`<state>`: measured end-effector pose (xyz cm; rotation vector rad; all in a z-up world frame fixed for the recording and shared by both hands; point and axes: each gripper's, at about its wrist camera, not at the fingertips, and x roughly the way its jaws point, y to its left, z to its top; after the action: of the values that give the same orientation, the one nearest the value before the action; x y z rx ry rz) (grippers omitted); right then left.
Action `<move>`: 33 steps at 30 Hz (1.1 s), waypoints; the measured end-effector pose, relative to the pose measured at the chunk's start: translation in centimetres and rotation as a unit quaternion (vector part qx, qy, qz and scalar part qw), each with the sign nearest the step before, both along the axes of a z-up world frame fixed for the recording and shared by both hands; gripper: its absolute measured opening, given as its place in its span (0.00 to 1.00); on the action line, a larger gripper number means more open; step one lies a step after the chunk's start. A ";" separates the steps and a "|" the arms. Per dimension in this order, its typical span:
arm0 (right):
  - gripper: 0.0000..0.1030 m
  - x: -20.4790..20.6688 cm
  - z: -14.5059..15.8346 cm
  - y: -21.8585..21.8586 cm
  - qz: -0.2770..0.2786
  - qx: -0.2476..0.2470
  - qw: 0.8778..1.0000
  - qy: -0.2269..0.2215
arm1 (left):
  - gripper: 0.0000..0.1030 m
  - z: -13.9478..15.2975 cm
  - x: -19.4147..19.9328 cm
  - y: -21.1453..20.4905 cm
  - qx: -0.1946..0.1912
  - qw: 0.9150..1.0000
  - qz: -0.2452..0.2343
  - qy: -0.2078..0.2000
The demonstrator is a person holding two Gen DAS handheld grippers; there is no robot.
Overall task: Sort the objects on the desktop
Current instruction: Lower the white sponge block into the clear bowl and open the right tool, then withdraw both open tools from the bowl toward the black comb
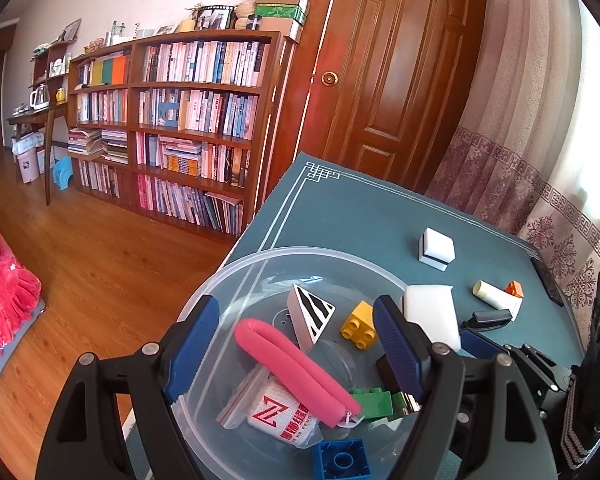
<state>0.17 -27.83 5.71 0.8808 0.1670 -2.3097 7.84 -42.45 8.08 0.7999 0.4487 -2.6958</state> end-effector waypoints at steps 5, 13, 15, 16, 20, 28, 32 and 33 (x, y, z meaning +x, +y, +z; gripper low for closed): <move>0.60 0.0 -0.4 -0.9 0.010 0.018 1.000 0.003 | 0.80 -0.2 -0.1 0.4 -0.002 1.000 -0.006 -0.004; 0.60 0.0 0.4 -0.9 0.014 0.007 1.000 0.013 | 0.80 -0.4 -0.3 0.7 -0.002 1.000 -0.010 -0.009; 0.60 0.0 0.4 -1.4 0.025 0.007 1.000 0.011 | 0.80 -0.4 -0.4 0.7 -0.003 1.000 -0.010 -0.009; 0.60 0.0 0.2 -1.8 0.037 0.009 0.999 0.008 | 0.80 -0.4 -0.4 0.7 -0.003 1.000 -0.011 -0.010; 0.60 -0.8 -1.5 -3.2 0.078 0.016 0.996 -0.043 | 0.80 -0.5 -0.4 0.8 -0.003 1.000 -0.011 -0.010; 0.60 0.1 0.2 -0.1 0.048 -0.020 0.999 -0.009 | 0.81 -0.5 -0.5 0.8 0.001 1.000 -0.004 -0.010; 0.60 -0.1 0.7 2.6 0.019 -0.043 0.999 -0.010 | 0.81 -0.7 -0.6 1.5 -0.007 1.000 -0.012 -0.013; 0.60 -0.2 0.6 3.4 0.011 -0.047 0.999 -0.014 | 0.81 -0.8 -0.7 1.7 -0.008 1.000 -0.014 -0.015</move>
<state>-0.06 -24.47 6.27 0.8582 0.0552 -2.2637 7.18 -40.75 7.28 0.8466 0.4126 -2.7070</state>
